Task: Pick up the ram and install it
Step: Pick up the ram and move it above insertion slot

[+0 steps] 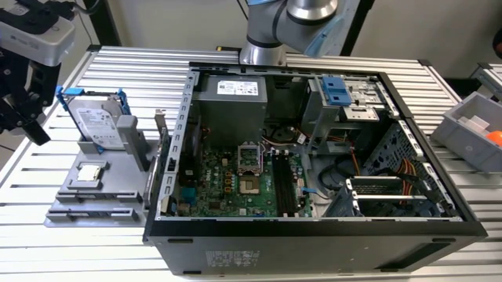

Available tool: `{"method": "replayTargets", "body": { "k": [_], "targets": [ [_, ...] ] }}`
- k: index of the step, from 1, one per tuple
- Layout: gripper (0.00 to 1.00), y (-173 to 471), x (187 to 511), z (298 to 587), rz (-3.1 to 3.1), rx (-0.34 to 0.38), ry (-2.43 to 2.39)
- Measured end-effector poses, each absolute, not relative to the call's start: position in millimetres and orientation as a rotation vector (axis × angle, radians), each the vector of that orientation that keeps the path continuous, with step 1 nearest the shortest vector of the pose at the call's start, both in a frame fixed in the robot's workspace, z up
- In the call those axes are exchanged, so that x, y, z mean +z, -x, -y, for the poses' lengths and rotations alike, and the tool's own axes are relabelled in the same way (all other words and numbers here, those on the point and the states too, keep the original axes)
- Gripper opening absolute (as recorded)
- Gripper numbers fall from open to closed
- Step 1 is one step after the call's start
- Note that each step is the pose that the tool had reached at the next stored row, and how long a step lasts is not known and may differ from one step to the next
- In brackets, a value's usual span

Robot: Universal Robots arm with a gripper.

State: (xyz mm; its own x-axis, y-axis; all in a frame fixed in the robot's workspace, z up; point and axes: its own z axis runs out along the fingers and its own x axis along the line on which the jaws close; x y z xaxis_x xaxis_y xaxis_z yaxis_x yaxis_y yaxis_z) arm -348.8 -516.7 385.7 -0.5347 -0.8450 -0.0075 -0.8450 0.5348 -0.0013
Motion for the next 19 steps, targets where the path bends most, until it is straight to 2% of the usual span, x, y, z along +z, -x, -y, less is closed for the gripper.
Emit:
{"method": "replayTargets", "body": {
  "k": [19],
  "targets": [
    [0.00,348.8,385.7,514.6,-2.652,0.004,1.671]
  ]
}}
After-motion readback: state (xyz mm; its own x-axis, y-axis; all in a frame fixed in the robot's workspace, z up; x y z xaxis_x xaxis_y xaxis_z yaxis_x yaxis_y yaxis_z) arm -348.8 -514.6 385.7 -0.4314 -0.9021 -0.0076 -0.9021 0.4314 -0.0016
